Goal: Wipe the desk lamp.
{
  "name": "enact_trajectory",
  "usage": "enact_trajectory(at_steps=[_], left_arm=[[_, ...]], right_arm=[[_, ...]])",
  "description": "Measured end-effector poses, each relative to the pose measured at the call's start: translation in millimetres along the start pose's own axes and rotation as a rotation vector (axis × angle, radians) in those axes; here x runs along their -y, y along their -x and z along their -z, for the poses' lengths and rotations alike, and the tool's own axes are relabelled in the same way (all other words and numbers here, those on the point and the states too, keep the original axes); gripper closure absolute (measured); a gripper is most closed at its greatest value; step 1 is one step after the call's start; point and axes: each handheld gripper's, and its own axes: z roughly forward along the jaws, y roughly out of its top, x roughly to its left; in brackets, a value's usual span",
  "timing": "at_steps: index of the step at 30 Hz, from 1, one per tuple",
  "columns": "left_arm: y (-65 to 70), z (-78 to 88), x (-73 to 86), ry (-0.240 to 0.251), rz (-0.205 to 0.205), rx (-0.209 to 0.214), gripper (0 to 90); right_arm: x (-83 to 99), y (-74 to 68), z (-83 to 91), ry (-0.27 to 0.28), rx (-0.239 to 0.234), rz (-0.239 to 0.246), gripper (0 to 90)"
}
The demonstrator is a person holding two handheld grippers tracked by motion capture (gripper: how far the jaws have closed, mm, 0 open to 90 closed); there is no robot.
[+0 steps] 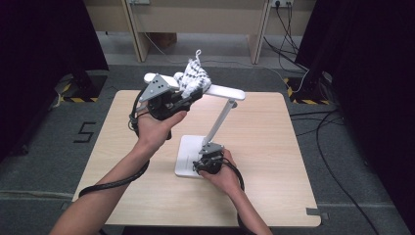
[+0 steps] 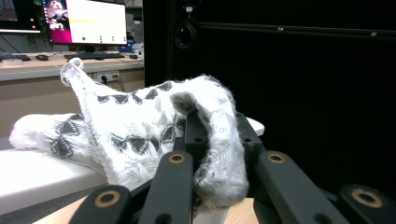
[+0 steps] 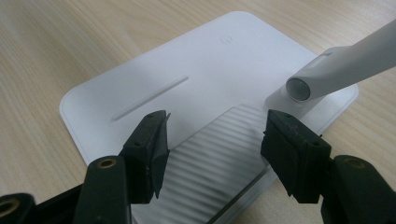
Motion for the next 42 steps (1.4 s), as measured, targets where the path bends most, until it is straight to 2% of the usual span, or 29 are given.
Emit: enact_trajectory(at_steps=[10, 11, 12, 17, 42], left_arm=[[10.2, -12.8, 2.3, -0.017, -0.007, 0.023, 79.9], [12.6, -13.5, 2.8, -0.028, 0.011, 0.029, 79.9], [12.3, -15.5, 2.5, -0.021, -0.01, 0.029, 79.9], [17.3, -21.9, 3.6, -0.032, -0.016, 0.038, 79.9], [41.3, -48.7, 11.7, -0.08, -0.027, 0.116, 79.8]], right_arm=[[0.2, 0.1, 0.2, 0.0, -0.002, -0.004, 40.9], [0.2, 0.1, 0.2, 0.001, -0.002, -0.005, 40.9], [0.2, 0.1, 0.2, 0.001, -0.002, -0.005, 40.9], [0.7, 0.3, 0.1, 0.005, -0.002, -0.004, 40.9], [1.2, 0.8, 0.5, 0.006, -0.006, -0.004, 40.9]])
